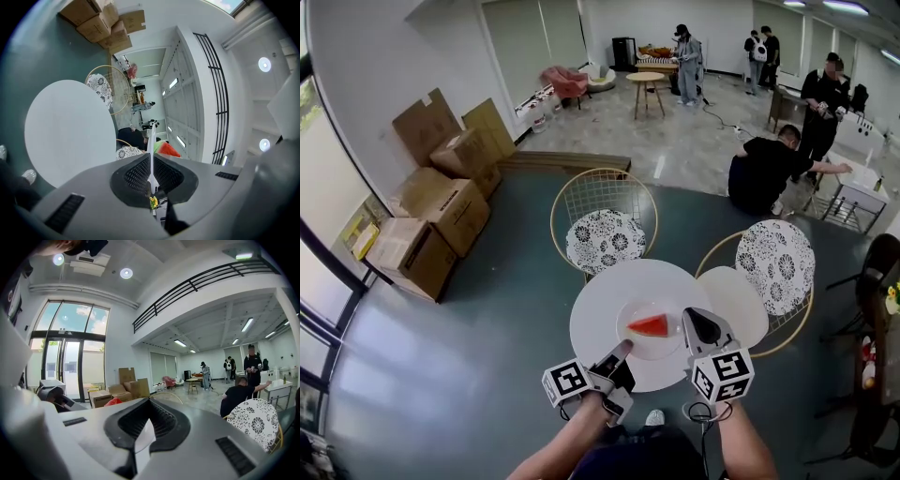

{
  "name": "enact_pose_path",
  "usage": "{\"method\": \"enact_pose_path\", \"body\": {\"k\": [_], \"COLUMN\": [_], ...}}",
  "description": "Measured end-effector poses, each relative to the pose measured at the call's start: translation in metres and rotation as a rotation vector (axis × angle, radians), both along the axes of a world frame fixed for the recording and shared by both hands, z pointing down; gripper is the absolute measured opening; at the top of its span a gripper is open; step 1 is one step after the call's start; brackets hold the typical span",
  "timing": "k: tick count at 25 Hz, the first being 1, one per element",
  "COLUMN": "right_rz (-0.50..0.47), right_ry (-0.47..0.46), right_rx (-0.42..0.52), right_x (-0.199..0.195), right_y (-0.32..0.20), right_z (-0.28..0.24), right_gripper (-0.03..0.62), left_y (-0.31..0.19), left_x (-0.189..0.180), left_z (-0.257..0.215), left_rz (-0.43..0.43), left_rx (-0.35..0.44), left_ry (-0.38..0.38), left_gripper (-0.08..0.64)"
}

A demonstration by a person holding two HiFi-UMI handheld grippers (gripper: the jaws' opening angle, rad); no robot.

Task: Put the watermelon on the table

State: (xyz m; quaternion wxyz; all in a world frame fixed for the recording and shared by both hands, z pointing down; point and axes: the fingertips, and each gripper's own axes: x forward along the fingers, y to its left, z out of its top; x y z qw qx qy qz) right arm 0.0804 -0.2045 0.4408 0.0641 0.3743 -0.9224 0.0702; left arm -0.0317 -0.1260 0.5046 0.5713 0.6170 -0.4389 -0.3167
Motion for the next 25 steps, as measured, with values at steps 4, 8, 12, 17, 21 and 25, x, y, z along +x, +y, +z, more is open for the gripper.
{"method": "enact_pose_path", "body": {"k": [4,8,12,17,21,25], "right_rz": [0.021,0.056,0.092,0.125,0.144,0.15], "right_ry": [0.014,0.032,0.05,0.065,0.069,0.08], "right_rx": [-0.007,-0.013,-0.024,-0.026,-0.03,-0.041], "right_x": [-0.002,-0.01,-0.022,-0.03,-0.035,-0.038], "right_y": [-0.013,-0.02,-0.021,-0.028,-0.03,-0.032], "right_z": [0.005,0.011,0.016,0.018,0.019,0.025], "right_gripper": [0.003,0.003,0.003,0.003,0.003,0.003], "left_y": [-0.015,-0.024,-0.031,-0.044,-0.047,-0.051], "left_x": [-0.007,-0.018,-0.032,-0.044,-0.051,-0.056], "left_z": [0.005,0.011,0.018,0.022,0.029,0.041], "left_rz": [0.017,0.047,0.085,0.109,0.125,0.136], "left_rx": [-0.005,-0.018,-0.032,-0.03,-0.04,-0.054], "left_ry": [-0.01,-0.003,0.003,0.013,0.016,0.02], "left_gripper": [0.016,0.015,0.016,0.015,0.015,0.015]}}
